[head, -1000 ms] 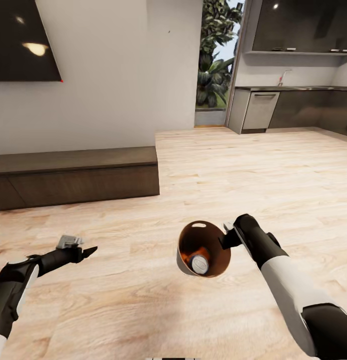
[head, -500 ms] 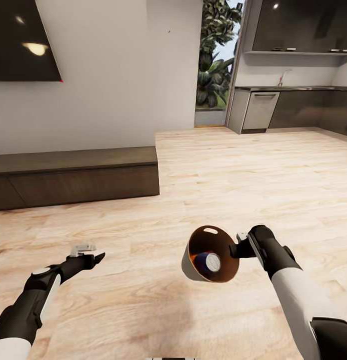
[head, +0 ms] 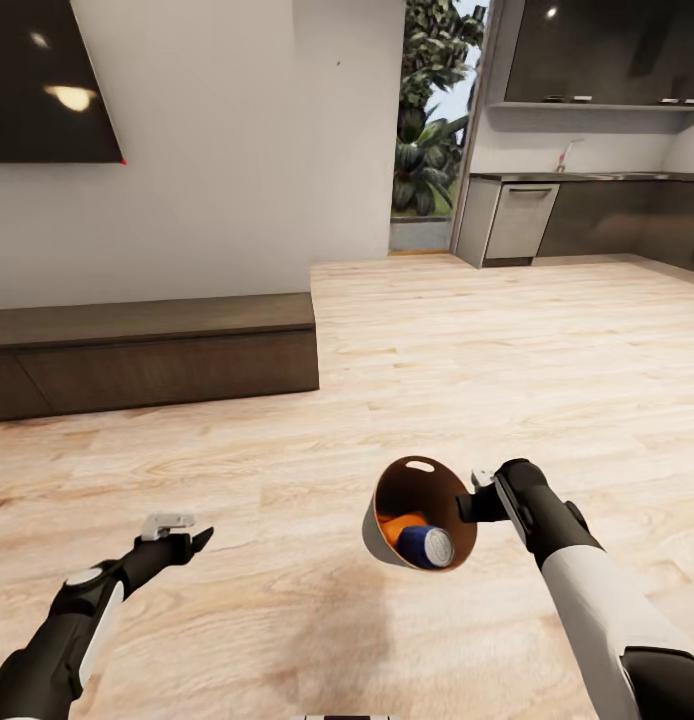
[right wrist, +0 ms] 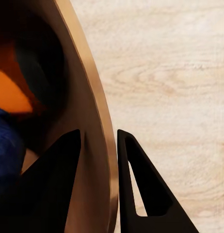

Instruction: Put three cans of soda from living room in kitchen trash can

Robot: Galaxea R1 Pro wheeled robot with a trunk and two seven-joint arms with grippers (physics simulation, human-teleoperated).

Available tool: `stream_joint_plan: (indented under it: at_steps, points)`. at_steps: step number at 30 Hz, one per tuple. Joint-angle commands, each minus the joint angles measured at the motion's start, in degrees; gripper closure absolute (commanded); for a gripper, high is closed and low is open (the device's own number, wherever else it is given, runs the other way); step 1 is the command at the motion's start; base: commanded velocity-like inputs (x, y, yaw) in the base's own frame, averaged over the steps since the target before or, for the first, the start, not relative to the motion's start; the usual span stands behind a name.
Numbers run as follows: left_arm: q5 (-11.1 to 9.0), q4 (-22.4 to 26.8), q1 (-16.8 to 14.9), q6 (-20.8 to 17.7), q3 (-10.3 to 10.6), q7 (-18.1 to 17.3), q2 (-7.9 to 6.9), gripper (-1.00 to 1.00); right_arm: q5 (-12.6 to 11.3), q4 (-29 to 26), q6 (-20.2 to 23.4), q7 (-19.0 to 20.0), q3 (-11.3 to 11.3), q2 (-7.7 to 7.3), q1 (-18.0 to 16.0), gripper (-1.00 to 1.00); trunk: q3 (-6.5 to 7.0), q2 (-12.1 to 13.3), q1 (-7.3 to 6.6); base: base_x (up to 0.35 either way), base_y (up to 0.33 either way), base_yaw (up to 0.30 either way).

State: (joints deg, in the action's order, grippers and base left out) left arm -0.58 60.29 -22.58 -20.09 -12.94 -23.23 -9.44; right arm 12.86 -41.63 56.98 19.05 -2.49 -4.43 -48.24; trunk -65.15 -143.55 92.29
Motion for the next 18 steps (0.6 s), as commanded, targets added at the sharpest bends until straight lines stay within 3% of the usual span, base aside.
stream_joint_plan:
  at_steps: [1, 7, 18]
  points:
    - [0.0, 0.0, 0.0, 0.2, 0.0, 0.0, 0.15, -1.00, -0.8, 0.0, 0.1, 0.0, 0.0, 0.02, 0.0, 1.00, 0.01, 0.0, -0.01, 0.000, 0.000, 0.000]
    - [-0.2, 0.0, 0.2, 0.7, -0.1, 0.2, 0.93, -1.00, -1.0, 0.0, 0.1, -0.1, 0.0, 0.24, 0.0, 1.00, 0.01, 0.0, -0.01, 0.000, 0.000, 0.000]
    - [-0.1, -0.1, 0.3, 0.8, -0.1, 1.9, 1.42, -1.00, -1.3, 0.1, 0.1, -0.1, 0.1, 0.28, 0.1, 1.00, -2.43, -0.2, 0.28, 0.000, 0.000, 0.000]
